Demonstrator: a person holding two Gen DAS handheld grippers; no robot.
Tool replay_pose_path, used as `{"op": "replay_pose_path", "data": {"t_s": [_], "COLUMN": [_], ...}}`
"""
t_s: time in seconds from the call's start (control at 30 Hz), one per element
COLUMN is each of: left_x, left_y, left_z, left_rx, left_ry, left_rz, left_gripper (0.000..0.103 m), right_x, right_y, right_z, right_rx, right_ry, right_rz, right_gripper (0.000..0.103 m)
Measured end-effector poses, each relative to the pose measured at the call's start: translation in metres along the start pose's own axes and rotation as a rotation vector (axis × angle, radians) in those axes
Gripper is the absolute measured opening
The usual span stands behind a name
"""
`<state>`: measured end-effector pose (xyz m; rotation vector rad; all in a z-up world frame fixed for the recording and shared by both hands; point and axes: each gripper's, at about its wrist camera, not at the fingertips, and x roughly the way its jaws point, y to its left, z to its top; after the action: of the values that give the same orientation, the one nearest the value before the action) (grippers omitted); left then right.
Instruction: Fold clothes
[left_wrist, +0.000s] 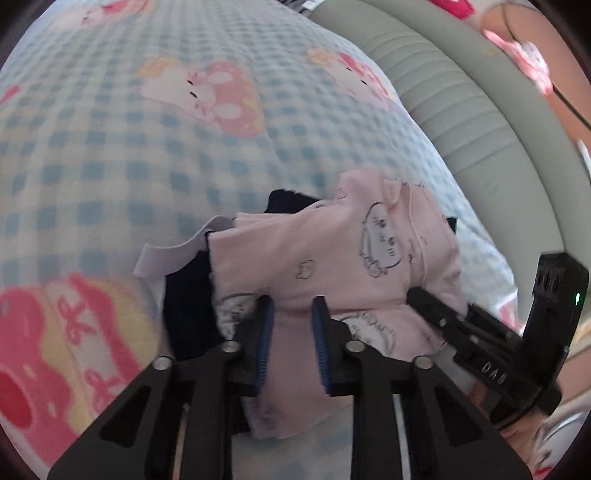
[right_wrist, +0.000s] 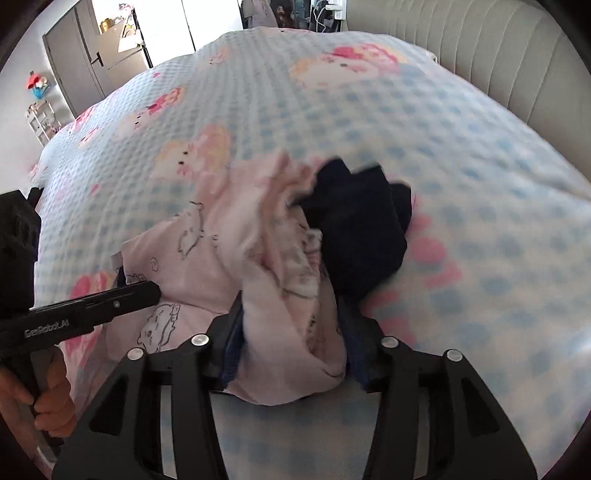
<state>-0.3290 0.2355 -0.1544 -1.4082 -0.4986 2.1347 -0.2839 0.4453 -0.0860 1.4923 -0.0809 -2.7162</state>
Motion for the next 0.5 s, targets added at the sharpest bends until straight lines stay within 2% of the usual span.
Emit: {"op": "replay_pose_path", "data": {"t_s": [0.03, 0.13, 0.2, 0.23, 0.3, 0.33, 0.4, 0.5], "left_x": [0.001, -0.021, -0.045, -0.058, -0.083, -0.096, -0.120, -0.155], "left_y": [0.003, 0.009, 0.003, 0.002, 0.001, 0.000, 0.008, 0.022], "left_z": [-0.003, -0.004, 0.001, 0.005, 0.013, 0.017, 0.024, 0.035], "left_rx": [0.014, -0.009, 0.028, 0.047, 0.082, 0.099, 0.115, 0.137], "left_ry": [-0.002, -0.020, -0.078, -0.102, -0.148, -0.171, -0.188, -0.210], "left_rz": [-0.002, -0.011, 0.039, 0.064, 0.113, 0.137, 0.198, 0.290], "left_gripper": [0.015, 0.017, 0.034, 0.045, 0.047, 0.051, 0.055, 0.057], "right_x": [0.002, -0.001, -0.017, -0.026, -0.044, -0.053, -0.071, -0.085], "right_y": [-0.001, -0.004, 0.000, 0.007, 0.025, 0.035, 0.053, 0.080], "right_z": [-0.002, -0.002, -0.001, 0.000, 0.006, 0.008, 0.014, 0.022], "right_rx": [0.004, 0.044, 0.058, 0.047, 0.003, -0.018, -0.062, -0.070], "right_ry": [0.001, -0.011, -0.029, -0.037, -0.054, -0.062, -0.078, -0.094], "right_rz": [0.002, 0.018, 0.020, 0.003, -0.049, -0.075, -0.127, -0.105], "right_gripper": [0.050, 0.051, 0.051, 0.051, 0.052, 0.053, 0.053, 0.057]}}
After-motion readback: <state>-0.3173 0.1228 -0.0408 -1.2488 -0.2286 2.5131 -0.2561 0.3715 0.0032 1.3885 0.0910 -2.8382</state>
